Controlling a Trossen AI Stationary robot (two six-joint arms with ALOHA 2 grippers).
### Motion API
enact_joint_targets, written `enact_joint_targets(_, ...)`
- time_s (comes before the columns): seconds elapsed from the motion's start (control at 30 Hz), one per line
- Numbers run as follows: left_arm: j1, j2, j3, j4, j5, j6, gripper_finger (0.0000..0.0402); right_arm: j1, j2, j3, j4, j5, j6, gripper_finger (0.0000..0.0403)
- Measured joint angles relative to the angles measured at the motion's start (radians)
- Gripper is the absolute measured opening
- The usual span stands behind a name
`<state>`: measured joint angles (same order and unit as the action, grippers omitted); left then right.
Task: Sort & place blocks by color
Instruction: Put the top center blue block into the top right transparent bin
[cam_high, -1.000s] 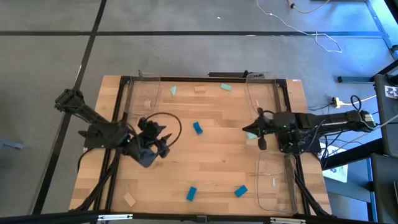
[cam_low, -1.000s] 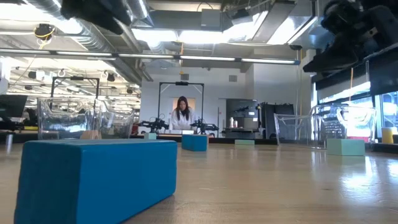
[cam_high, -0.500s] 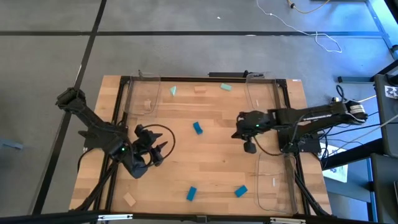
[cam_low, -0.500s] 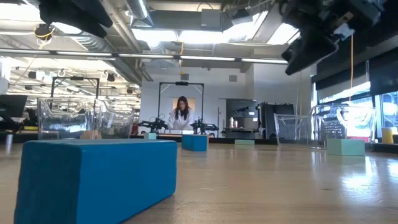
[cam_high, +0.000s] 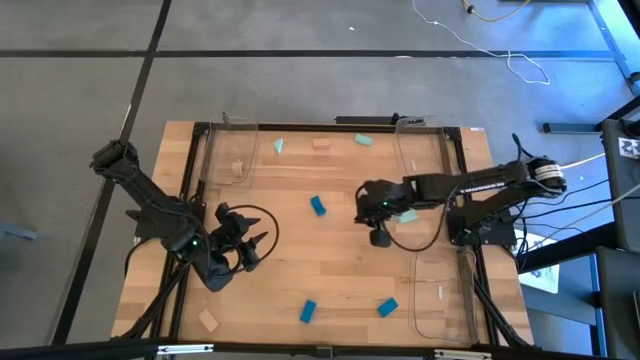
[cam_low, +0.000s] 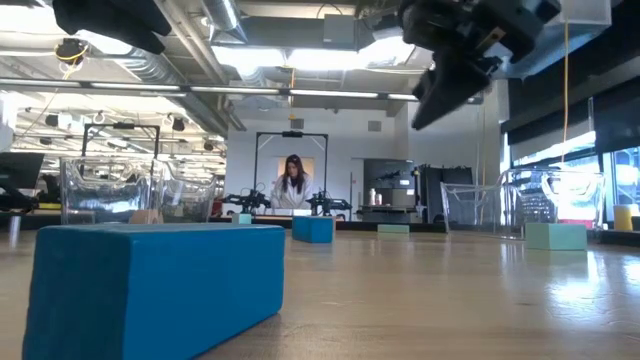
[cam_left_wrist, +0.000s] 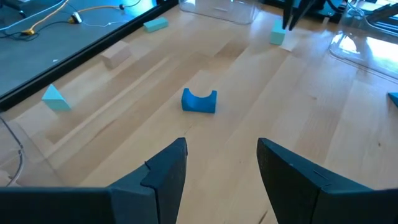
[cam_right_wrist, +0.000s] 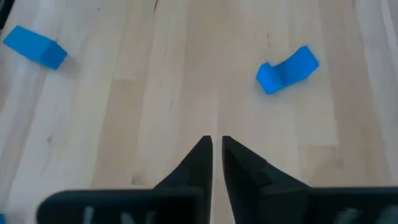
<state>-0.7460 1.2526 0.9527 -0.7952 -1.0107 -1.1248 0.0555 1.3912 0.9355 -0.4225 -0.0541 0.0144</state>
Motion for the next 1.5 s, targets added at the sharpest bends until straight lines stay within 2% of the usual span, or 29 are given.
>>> enact_joint_targets(0.07, 0.000, 0.000, 0.000, 0.000, 0.001, 0.000, 0.0189, 0.000, 0.016, 0.017, -0.006, -0.004, -0.049, 0.0040)
enact_joint_targets(0.17, 0.000, 0.000, 0.000, 0.000, 0.001, 0.000, 0.0189, 0.000, 0.031, 0.034, -0.008, -0.019, -0.099, 0.0015)
enact_joint_targets(0.27, 0.000, 0.000, 0.000, 0.000, 0.002, 0.000, 0.0189, 0.000, 0.035, 0.036, -0.010, -0.019, -0.096, 0.0008)
enact_joint_targets(0.5, 0.000, 0.000, 0.000, 0.000, 0.003, 0.000, 0.0189, 0.000, 0.035, 0.036, -0.002, -0.019, -0.072, 0.0051)
enact_joint_targets(0.67, 0.000, 0.000, 0.000, 0.000, 0.007, 0.000, 0.0189, 0.000, 0.046, 0.036, 0.019, -0.018, -0.079, 0.0096)
enact_joint_targets(0.93, 0.000, 0.000, 0.000, -0.001, 0.009, 0.001, 0.0189, -0.002, 0.133, 0.036, 0.152, 0.059, -0.249, 0.0165)
enact_joint_targets(1.1, 0.000, 0.000, 0.000, -0.002, 0.011, 0.000, 0.0189, -0.014, 0.218, 0.036, 0.305, 0.080, -0.285, 0.0173)
enact_joint_targets(1.5, 0.000, 0.000, 0.000, -0.001, 0.027, -0.004, 0.0189, -0.091, 0.404, 0.036, 0.484, 0.105, -0.357, 0.0174)
